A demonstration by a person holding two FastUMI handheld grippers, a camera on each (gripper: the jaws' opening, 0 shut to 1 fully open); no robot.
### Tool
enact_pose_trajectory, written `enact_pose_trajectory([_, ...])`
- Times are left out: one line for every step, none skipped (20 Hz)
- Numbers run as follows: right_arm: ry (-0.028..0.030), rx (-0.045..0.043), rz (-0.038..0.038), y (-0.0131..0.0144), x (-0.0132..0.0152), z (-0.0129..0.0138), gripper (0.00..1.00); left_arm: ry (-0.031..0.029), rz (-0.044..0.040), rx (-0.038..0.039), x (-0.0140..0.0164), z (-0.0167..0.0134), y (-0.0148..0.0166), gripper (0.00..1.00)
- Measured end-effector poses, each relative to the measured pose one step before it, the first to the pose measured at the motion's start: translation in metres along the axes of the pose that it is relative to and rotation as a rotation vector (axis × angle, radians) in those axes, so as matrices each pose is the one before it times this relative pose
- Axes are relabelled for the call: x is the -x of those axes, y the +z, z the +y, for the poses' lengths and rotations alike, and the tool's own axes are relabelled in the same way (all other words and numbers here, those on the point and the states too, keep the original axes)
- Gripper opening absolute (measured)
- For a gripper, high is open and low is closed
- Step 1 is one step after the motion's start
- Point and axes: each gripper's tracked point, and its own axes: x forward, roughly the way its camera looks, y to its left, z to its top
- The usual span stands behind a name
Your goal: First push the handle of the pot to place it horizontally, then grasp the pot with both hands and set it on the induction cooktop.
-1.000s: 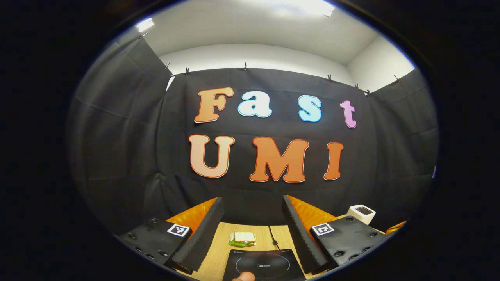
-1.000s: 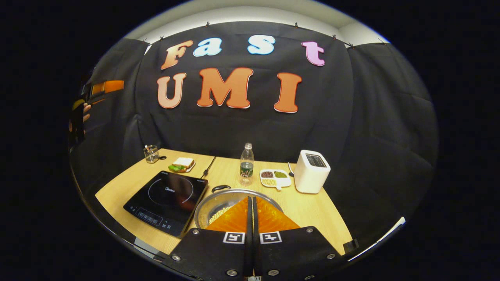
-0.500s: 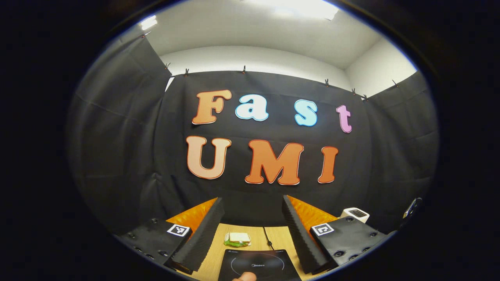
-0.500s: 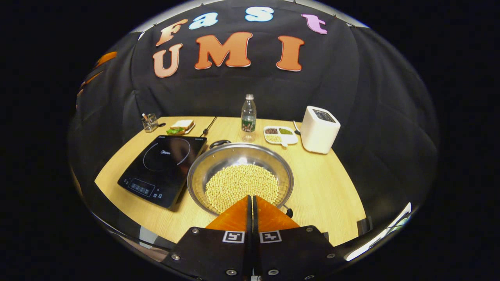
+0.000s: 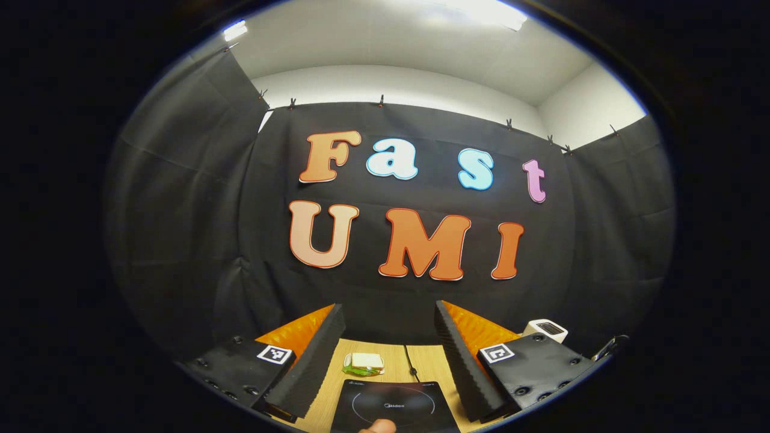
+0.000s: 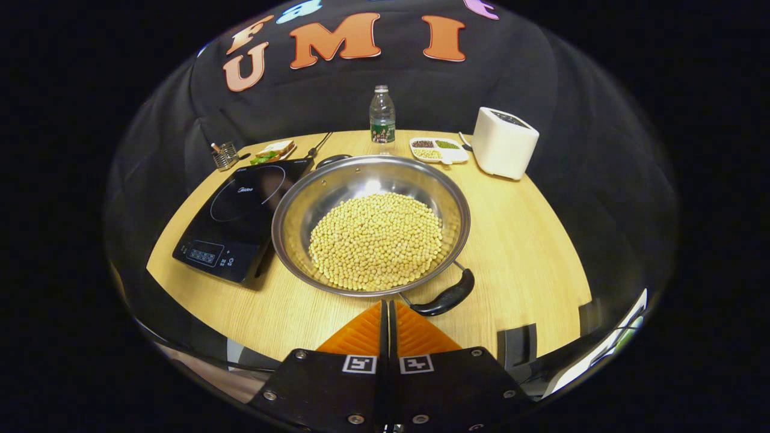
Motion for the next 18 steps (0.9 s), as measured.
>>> enact_pose_trajectory([0.00058, 0.00140, 0.01283, -0.00329, -0.00330, -0.00019, 0.00, 0.00228, -0.00040, -0.00210, 0.00030, 0.00065, -0.00096, 0.99])
enact_pose_trajectory([-0.00101, 0.00239, 0.01052, -0.00241, -0.00326, -0.00030, 0.00, 0.00096, -0.00064, -0.00192, -0.00017, 0.00050, 0.00033, 0.98])
enact_pose_trajectory([-0.00202, -0.00349, 0.00775, -0.00138, -0.00297, -0.00128, 0.00, 0.00122, -0.00105, -0.00144, -0.00179, 0.00072, 0.00044, 0.99])
enact_pose_trajectory([-0.00096, -0.00686, 0.00701, -0.00075, -0.00307, -0.00087, 0.00, 0.00104, -0.00116, -0.00276, 0.00008, 0.00079, 0.00124, 0.99])
enact_pose_trajectory([-0.00285, -0.00776, 0.00600, -0.00040, -0.00300, -0.00125, 0.00, 0.00073, -0.00015, -0.00291, 0.00052, 0.00052, -0.00061, 0.99])
enact_pose_trajectory([-0.00303, -0.00862, 0.00672, -0.00080, -0.00290, -0.00222, 0.00, 0.00238, -0.00062, -0.00078, -0.00074, 0.00103, 0.00012, 0.99])
enact_pose_trajectory([-0.00070, -0.01296, 0.00970, -0.00146, -0.00188, -0.00219, 0.00, 0.00617, -0.00046, -0.00061, -0.00067, 0.00075, -0.00151, 0.99])
enact_pose_trajectory([0.00632, -0.02006, 0.00860, -0.00019, -0.00179, -0.00024, 0.00, 0.00492, 0.00028, -0.00056, -0.00122, 0.00227, -0.00046, 0.99])
enact_pose_trajectory([0.01268, -0.02020, 0.00695, -0.00024, -0.00157, 0.00223, 0.00, 0.00520, 0.00045, -0.00103, -0.00044, 0.00033, -0.00017, 0.99])
enact_pose_trajectory([0.01102, -0.01274, 0.00499, 0.00036, -0.00123, 0.00131, 0.00, 0.00436, 0.00279, 0.00019, -0.00152, 0.00105, -0.00083, 0.98])
enact_pose_trajectory([0.00691, -0.00601, 0.00381, -0.00024, -0.00281, 0.00070, 0.00, 0.00146, 0.00269, 0.00223, -0.00082, -0.00035, -0.00132, 0.97])
enact_pose_trajectory([0.00312, -0.00166, -0.00088, 0.00137, 0.00008, 0.00006, 0.00, 0.00159, 0.00398, 0.00179, -0.00156, 0.00076, -0.00100, 0.96])
enact_pose_trajectory([-0.00258, 0.00222, -0.00302, 0.00055, -0.00085, -0.00131, 0.00, 0.00166, 0.00387, 0.00064, -0.00067, 0.00119, -0.00177, 0.96])
enact_pose_trajectory([-0.00655, 0.00394, -0.00420, 0.00213, -0.00018, -0.00195, 0.00, 0.00142, 0.00330, 0.00016, -0.00187, 0.00077, -0.00111, 0.98])
enact_pose_trajectory([-0.00717, -0.00040, -0.00338, 0.00098, -0.00044, -0.00245, 0.00, 0.00242, 0.00211, 0.00166, -0.00019, 0.00052, -0.00083, 0.98])
enact_pose_trajectory([-0.00439, -0.00365, -0.00068, 0.00153, -0.00048, -0.00208, 0.00, -0.00032, -0.00086, 0.00306, 0.00099, 0.00063, 0.00015, 0.99])
enact_pose_trajectory([-0.00287, -0.00429, 0.00003, 0.00122, -0.00059, -0.00159, 0.00, -0.00097, -0.00191, 0.00120, 0.00007, -0.00053, 0.00007, 0.99])
enact_pose_trajectory([-0.00345, -0.00314, -0.00005, 0.00153, -0.00064, -0.00188, 0.00, 0.00027, -0.00253, -0.00121, -0.00035, 0.00094, 0.00064, 0.99])
